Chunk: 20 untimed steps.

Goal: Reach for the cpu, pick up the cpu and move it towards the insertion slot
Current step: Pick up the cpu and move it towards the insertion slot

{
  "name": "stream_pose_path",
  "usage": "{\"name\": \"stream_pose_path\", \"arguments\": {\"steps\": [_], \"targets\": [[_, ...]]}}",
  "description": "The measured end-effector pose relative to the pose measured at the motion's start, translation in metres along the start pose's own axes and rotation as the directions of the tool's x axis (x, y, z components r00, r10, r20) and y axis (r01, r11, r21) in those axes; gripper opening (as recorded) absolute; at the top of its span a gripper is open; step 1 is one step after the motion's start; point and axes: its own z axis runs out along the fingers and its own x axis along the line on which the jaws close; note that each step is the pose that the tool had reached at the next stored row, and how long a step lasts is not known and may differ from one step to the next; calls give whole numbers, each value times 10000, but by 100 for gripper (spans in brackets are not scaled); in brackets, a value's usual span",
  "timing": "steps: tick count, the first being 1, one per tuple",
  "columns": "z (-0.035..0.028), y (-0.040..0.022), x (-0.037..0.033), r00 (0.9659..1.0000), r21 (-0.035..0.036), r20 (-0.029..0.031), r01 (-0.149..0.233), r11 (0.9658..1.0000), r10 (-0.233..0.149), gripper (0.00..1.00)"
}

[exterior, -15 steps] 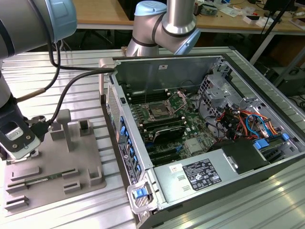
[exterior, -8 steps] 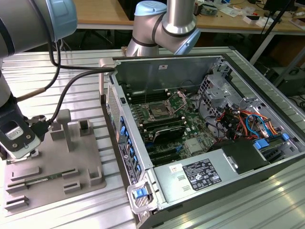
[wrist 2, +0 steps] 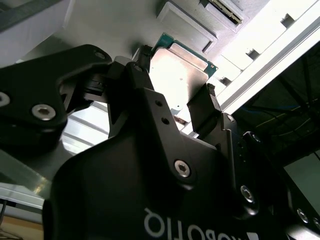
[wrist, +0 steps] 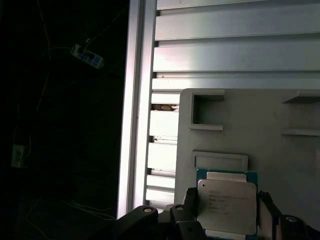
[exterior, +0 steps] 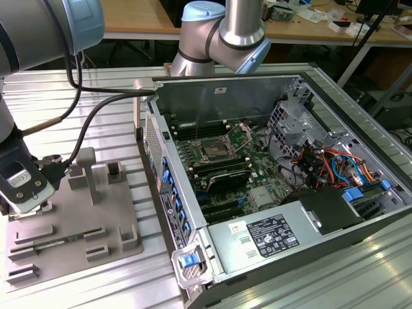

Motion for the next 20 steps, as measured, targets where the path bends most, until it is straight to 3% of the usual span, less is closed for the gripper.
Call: {"name": "stream_pose_path", "arguments": {"steps": [20], "targets": [[-39,0,-24,10000,-1,-5,-13,10000,13,55]]}}
